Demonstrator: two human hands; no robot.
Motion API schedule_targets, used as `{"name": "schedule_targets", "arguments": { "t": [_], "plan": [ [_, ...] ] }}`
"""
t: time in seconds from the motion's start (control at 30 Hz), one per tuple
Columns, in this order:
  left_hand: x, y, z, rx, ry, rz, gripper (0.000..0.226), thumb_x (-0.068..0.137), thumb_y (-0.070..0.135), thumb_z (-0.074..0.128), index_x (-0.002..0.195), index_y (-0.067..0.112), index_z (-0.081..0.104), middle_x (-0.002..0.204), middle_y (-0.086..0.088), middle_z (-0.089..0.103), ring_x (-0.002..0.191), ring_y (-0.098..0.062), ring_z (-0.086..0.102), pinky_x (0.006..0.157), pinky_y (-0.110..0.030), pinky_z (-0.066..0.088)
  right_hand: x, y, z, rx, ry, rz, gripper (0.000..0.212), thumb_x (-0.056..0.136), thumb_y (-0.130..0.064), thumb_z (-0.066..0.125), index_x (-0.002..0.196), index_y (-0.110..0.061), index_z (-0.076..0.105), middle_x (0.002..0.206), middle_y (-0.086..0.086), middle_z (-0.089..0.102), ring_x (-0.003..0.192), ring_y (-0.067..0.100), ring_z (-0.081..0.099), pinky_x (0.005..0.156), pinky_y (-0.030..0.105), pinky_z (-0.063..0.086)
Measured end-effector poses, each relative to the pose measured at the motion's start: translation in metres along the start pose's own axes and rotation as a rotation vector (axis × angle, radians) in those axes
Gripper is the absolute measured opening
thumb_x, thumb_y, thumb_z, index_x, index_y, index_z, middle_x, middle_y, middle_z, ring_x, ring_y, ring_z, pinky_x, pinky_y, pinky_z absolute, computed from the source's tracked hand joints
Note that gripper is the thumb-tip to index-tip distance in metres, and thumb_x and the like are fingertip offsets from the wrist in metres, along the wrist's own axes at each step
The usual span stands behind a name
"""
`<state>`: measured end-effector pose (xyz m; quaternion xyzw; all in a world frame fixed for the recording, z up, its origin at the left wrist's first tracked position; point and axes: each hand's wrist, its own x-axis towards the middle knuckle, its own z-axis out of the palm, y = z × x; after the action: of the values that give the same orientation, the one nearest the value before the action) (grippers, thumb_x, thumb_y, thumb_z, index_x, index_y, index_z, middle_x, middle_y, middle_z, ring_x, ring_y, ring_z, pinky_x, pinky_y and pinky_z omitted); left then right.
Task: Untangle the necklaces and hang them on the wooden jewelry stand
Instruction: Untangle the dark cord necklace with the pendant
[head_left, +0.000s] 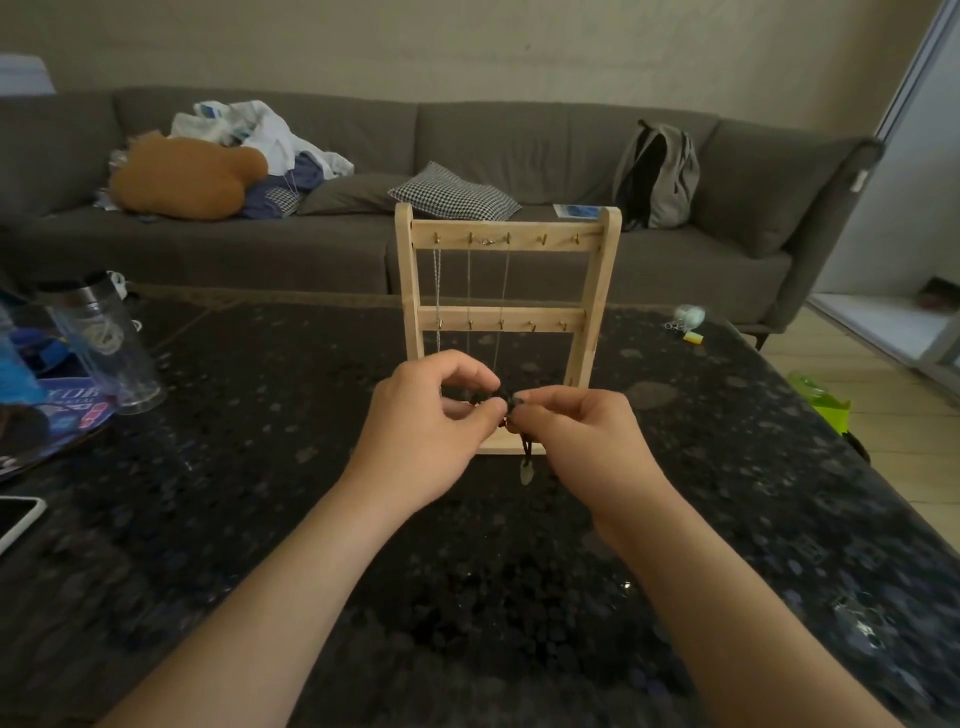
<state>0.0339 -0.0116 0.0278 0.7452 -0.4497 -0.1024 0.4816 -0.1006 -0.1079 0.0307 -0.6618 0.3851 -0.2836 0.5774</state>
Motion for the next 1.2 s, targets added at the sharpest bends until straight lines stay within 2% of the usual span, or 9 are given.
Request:
{"name": "schedule_targets", "arguments": {
  "t": [0.07, 0.17, 0.33, 0.43, 0.63, 0.77, 0.9, 0.97, 1.2],
  "plan": [
    [0.0, 0.0, -0.001, 0.059, -0.019, 0.025, 0.025, 0.095, 0.025, 0.082, 0.116, 0.036, 0.073, 0.114, 0.02, 0.07, 0.091, 0.001, 0.075, 0.079, -0.012, 0.057, 0.001, 0.002, 0.001, -0.055, 0.01, -0.048, 0.011, 0.101, -0.021, 0.074, 0.106, -0.025, 0.082, 0.093, -0.011, 0.079, 0.083, -0.003, 0.07, 0.058, 0.007, 0.048],
    [-0.001, 0.001, -0.002, 0.14, -0.025, 0.049, 0.025, 0.095, 0.027, 0.082, 0.115, 0.038, 0.071, 0.107, 0.023, 0.067, 0.086, 0.002, 0.071, 0.067, -0.004, 0.05, 0.001, 0.004, 0.001, -0.087, 0.007, -0.09, 0.012, 0.102, -0.02, 0.072, 0.107, -0.026, 0.082, 0.091, -0.01, 0.079, 0.079, -0.002, 0.071, 0.054, 0.003, 0.047],
    [-0.003, 0.0, -0.005, 0.205, 0.004, 0.109, 0.024, 0.094, 0.029, 0.083, 0.113, 0.037, 0.072, 0.093, 0.021, 0.064, 0.081, 0.004, 0.065, 0.063, -0.004, 0.048, -0.004, 0.001, 0.0, -0.056, -0.029, -0.095, 0.014, 0.101, -0.017, 0.072, 0.1, -0.027, 0.082, 0.089, -0.006, 0.081, 0.087, 0.003, 0.076, 0.072, 0.016, 0.053],
    [-0.004, 0.001, -0.006, 0.257, -0.004, 0.149, 0.022, 0.093, 0.032, 0.083, 0.113, 0.036, 0.075, 0.087, 0.021, 0.063, 0.077, 0.002, 0.063, 0.067, -0.008, 0.045, -0.007, -0.002, -0.001, 0.002, -0.041, -0.083, 0.013, 0.099, -0.027, 0.074, 0.092, -0.026, 0.084, 0.088, -0.004, 0.082, 0.091, 0.008, 0.077, 0.085, 0.026, 0.056],
    [-0.003, 0.001, -0.008, 0.234, -0.007, 0.144, 0.009, 0.091, 0.037, 0.084, 0.096, 0.037, 0.078, 0.082, 0.019, 0.069, 0.08, 0.001, 0.064, 0.068, -0.014, 0.046, -0.006, 0.0, 0.001, 0.048, 0.042, -0.031, 0.013, 0.099, -0.026, 0.074, 0.091, -0.024, 0.084, 0.088, -0.004, 0.082, 0.098, 0.012, 0.077, 0.103, 0.042, 0.058],
    [-0.001, -0.001, -0.01, 0.052, 0.021, 0.05, 0.006, 0.094, 0.033, 0.082, 0.092, 0.034, 0.077, 0.086, 0.016, 0.073, 0.088, 0.002, 0.067, 0.077, -0.02, 0.051, -0.002, 0.001, 0.002, 0.043, 0.085, 0.006, 0.013, 0.102, -0.027, 0.072, 0.092, -0.025, 0.079, 0.093, -0.005, 0.081, 0.103, 0.013, 0.074, 0.106, 0.047, 0.058],
    [0.001, -0.002, -0.006, -0.162, 0.02, -0.118, 0.004, 0.1, 0.031, 0.075, 0.098, 0.029, 0.072, 0.101, 0.008, 0.072, 0.1, -0.01, 0.068, 0.097, -0.043, 0.059, 0.002, 0.005, 0.002, 0.088, 0.059, 0.074, 0.012, 0.105, -0.027, 0.067, 0.101, -0.019, 0.075, 0.104, 0.002, 0.079, 0.104, 0.017, 0.075, 0.102, 0.046, 0.06],
    [0.002, -0.001, -0.005, -0.201, 0.004, -0.168, 0.003, 0.102, 0.029, 0.073, 0.101, 0.027, 0.072, 0.106, 0.007, 0.072, 0.105, -0.012, 0.068, 0.101, -0.047, 0.059, 0.002, 0.004, 0.003, 0.147, 0.018, 0.117, 0.012, 0.107, -0.026, 0.064, 0.104, -0.017, 0.071, 0.112, 0.005, 0.077, 0.104, 0.018, 0.076, 0.098, 0.043, 0.063],
    [0.001, 0.002, -0.002, -0.135, -0.051, -0.087, 0.01, 0.104, 0.023, 0.071, 0.109, 0.032, 0.071, 0.1, 0.01, 0.076, 0.093, -0.007, 0.075, 0.087, -0.033, 0.065, -0.007, -0.006, 0.002, 0.279, -0.086, 0.206, 0.012, 0.111, -0.028, 0.056, 0.107, -0.023, 0.067, 0.112, 0.004, 0.073, 0.105, 0.026, 0.077, 0.103, 0.053, 0.058]
  ]
}}
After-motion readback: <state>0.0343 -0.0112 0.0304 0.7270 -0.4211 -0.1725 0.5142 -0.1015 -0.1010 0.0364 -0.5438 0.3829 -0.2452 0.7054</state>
